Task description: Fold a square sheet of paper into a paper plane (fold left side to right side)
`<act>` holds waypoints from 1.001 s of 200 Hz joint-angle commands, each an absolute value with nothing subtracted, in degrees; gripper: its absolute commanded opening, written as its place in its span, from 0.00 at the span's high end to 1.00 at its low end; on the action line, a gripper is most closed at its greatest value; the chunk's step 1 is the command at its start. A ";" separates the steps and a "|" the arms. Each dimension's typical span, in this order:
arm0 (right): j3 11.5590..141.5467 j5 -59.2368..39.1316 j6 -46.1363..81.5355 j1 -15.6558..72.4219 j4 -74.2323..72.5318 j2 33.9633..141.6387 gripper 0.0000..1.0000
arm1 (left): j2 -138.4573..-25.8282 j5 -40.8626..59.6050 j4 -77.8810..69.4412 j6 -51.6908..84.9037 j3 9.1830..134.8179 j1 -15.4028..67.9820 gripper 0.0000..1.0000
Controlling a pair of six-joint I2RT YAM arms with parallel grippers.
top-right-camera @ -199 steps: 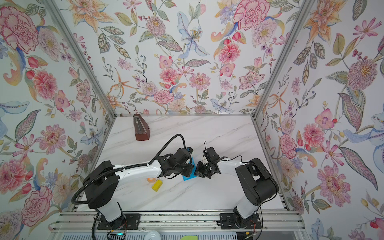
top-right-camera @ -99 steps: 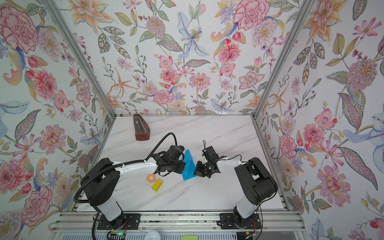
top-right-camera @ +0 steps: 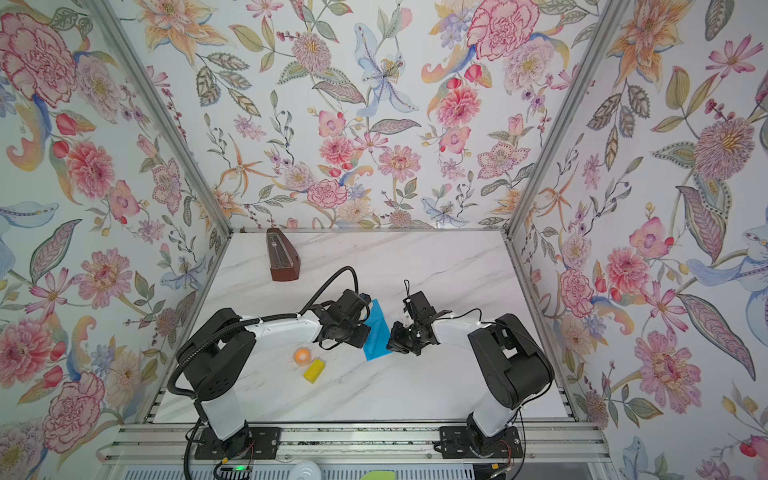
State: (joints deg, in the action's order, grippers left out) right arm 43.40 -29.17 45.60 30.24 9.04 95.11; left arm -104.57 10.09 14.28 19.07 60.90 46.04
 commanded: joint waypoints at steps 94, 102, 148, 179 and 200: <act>44.65 -26.38 43.16 30.85 13.32 98.21 0.94 | -108.46 8.88 17.48 15.25 64.76 44.13 1.00; 44.68 -26.31 43.13 30.85 13.41 98.30 0.94 | -108.63 8.88 17.58 15.37 64.69 43.95 1.00; 46.08 -25.16 42.85 30.85 14.60 97.29 0.89 | -109.40 9.32 16.90 15.94 63.74 43.47 1.00; 44.84 -26.97 47.27 31.11 7.42 93.83 0.78 | -108.99 9.53 15.62 17.51 62.44 43.42 1.00; 41.91 -30.69 53.20 31.11 -3.51 93.10 0.73 | -108.31 9.40 14.19 18.92 61.08 43.14 1.00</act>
